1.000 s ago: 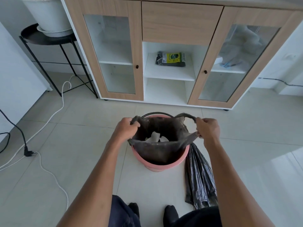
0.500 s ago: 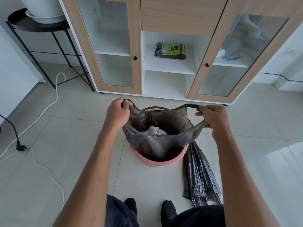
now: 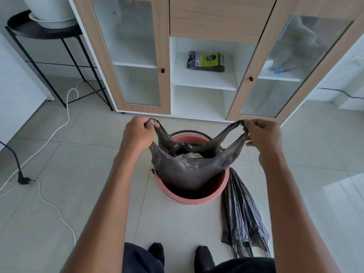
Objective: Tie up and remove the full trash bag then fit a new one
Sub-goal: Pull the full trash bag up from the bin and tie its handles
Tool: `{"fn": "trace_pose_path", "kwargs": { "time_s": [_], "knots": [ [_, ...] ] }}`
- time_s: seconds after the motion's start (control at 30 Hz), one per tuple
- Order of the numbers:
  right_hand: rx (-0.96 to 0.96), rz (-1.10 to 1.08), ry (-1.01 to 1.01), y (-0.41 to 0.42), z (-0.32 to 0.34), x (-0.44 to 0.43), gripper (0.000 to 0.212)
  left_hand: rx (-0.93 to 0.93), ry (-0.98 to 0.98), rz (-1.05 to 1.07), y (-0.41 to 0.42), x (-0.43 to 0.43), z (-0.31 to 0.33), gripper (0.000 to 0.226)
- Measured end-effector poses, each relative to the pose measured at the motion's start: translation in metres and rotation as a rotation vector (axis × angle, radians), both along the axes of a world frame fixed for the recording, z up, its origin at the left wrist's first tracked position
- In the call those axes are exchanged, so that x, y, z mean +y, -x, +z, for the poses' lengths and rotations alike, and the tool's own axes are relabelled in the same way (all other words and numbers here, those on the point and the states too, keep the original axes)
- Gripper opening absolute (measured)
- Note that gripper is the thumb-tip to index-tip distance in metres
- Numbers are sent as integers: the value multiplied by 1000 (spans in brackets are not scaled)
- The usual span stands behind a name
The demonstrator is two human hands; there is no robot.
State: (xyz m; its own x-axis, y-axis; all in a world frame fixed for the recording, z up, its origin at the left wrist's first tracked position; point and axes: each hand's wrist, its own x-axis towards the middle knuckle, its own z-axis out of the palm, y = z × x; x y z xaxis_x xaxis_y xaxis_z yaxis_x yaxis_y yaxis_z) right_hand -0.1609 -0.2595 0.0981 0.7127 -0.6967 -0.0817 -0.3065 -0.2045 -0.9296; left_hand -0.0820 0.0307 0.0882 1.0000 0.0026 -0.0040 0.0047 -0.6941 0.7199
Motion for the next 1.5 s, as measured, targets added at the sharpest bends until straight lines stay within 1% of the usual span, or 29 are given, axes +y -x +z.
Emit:
{"fn": "trace_pose_path", "kwargs": {
  "time_s": [0.07,0.17,0.3,0.47,0.57,0.7,0.8,0.97,1.07,1.2,1.33,1.37,1.4,1.47,1.5],
  "knots": [
    [-28,-17,-25,0,3,-1,17,-17,44,28,-2,1,0,32],
    [31,18,-24,4,-1,2,21,1,2,-14,0,-2,-4,29],
    [-84,38,-61,-3,8,1,18,-46,101,4,-6,-1,3,27],
    [-194,121,-277,-12,8,3,15,18,326,19,-8,-4,6,24],
    [-313,217,-451,-19,14,6,13,78,438,-86,-11,-5,13,18],
    [-379,312,-639,-22,16,9,13,136,576,-250,-10,-6,16,24],
    [-361,376,-629,-22,19,10,16,127,633,-296,-9,-11,14,29],
    [-318,421,-550,-18,14,9,38,108,718,-292,-9,-19,11,38],
    [-303,455,-567,-17,9,13,47,140,791,-268,-7,-21,8,41],
    [-222,457,-488,-21,0,18,48,162,730,-183,-9,-24,5,35],
    [-193,455,-479,-25,-5,22,54,266,638,-218,-9,-24,2,26],
    [-191,447,-486,-26,-6,23,55,294,603,-228,-10,-23,1,28],
    [-187,438,-493,-27,-6,24,57,319,547,-253,-10,-21,0,37],
    [-178,421,-492,-28,-7,25,59,356,413,-320,-10,-17,-1,63],
    [-175,412,-490,-28,-8,25,59,363,359,-337,-10,-15,-2,70]
  ]
}}
